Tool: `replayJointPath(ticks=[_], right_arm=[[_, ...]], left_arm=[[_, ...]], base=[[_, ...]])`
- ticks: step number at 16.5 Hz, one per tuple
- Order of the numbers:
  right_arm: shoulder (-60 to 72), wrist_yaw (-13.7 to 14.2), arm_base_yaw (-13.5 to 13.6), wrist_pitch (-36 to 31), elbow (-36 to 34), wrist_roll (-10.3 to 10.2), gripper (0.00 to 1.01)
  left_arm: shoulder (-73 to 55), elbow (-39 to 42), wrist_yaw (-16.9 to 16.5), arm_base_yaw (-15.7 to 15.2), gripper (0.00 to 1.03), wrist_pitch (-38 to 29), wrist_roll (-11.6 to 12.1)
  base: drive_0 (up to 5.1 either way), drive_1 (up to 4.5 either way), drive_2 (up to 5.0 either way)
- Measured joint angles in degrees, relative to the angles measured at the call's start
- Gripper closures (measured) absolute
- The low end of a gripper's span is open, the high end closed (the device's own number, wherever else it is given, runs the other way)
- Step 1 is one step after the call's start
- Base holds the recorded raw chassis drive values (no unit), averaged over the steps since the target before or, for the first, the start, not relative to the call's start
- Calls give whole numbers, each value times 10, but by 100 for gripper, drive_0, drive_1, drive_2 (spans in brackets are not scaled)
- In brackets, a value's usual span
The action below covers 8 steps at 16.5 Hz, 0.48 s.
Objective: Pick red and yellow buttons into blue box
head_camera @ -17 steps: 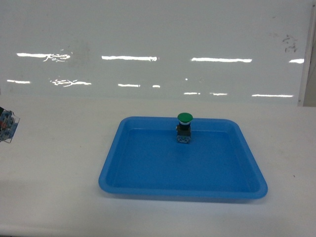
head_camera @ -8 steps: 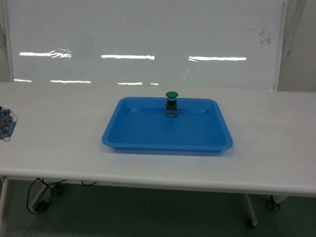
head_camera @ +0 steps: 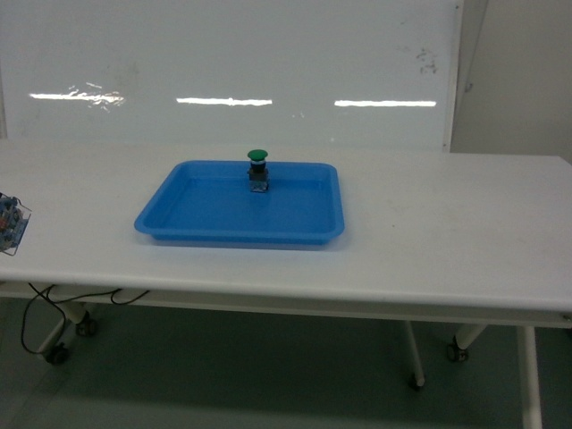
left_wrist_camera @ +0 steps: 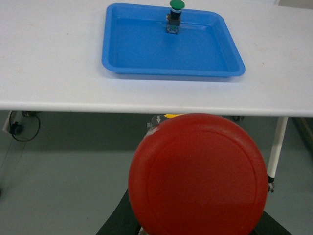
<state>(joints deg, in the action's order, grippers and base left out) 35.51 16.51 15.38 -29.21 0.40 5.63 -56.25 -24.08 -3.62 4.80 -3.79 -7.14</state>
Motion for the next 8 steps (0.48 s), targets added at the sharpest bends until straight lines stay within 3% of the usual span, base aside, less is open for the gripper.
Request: replayJointPath(ticks=[8], right_arm=[[0,0,0,0,0,0,75]], left_arm=[[0,0,0,0,79,3,0]], base=[[392,-463,64]])
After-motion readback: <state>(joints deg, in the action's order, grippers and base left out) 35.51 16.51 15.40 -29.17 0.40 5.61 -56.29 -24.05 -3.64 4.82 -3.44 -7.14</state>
